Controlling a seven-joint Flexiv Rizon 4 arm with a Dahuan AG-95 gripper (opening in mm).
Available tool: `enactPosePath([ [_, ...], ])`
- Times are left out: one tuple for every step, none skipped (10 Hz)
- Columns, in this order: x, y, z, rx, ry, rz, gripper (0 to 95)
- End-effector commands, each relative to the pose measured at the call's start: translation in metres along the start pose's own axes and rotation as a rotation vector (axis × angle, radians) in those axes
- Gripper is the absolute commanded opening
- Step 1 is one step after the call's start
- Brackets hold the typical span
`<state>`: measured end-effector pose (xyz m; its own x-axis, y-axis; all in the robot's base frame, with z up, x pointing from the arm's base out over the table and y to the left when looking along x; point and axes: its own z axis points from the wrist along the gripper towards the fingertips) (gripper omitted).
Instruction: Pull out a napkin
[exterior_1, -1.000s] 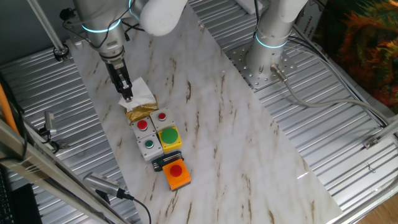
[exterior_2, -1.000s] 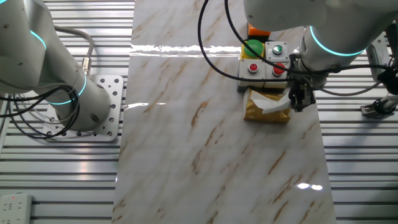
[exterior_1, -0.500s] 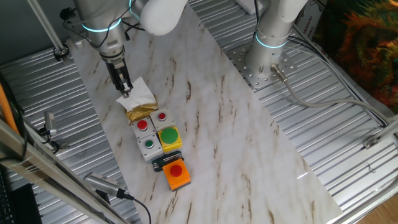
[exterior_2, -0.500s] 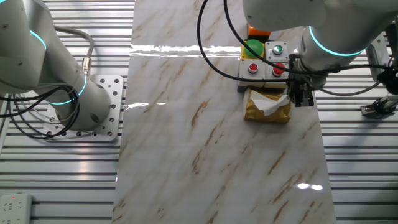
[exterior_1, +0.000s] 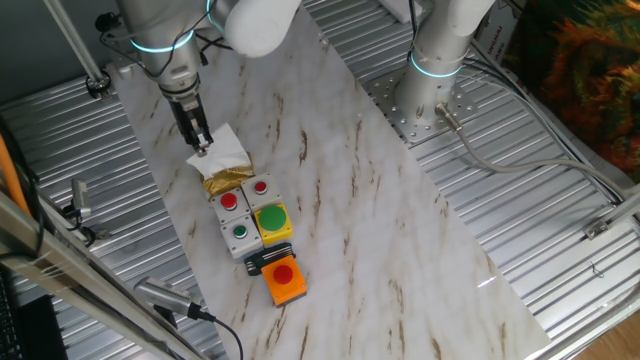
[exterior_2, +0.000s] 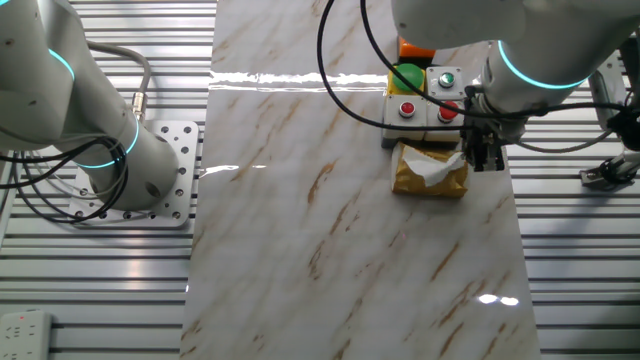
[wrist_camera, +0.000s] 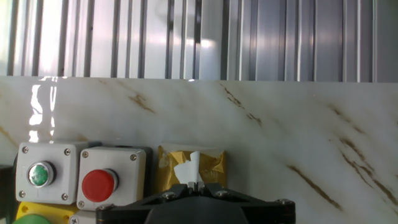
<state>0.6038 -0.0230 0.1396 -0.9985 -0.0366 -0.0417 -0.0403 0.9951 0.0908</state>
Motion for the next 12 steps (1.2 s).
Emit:
enactPosePath([
  [-0.001,0.001,-0.003,0.0,0.007,0.005,0.0],
  [-0.002,0.001,-0.005,0.0,0.01,0.006,0.0],
  [-0.002,0.001,-0.005,0.0,0.014,0.007,0.0],
  [-0.002,0.001,-0.007,0.0,0.015,0.008,0.0],
  [-0.003,0.001,-0.012,0.0,0.024,0.012,0.0],
  [-0.004,0.002,-0.018,-0.001,0.03,0.017,0.0],
  [-0.004,0.002,-0.023,-0.001,0.035,0.018,0.0],
  [-0.005,0.003,-0.03,-0.001,0.036,0.02,0.0],
  [-0.005,0.003,-0.032,-0.003,0.036,0.02,0.0],
  [-0.004,0.003,-0.033,-0.003,0.034,0.02,0.0],
  [-0.001,0.002,-0.034,-0.004,0.032,0.018,0.0],
  [0.002,0.001,-0.035,-0.005,0.033,0.017,0.0],
])
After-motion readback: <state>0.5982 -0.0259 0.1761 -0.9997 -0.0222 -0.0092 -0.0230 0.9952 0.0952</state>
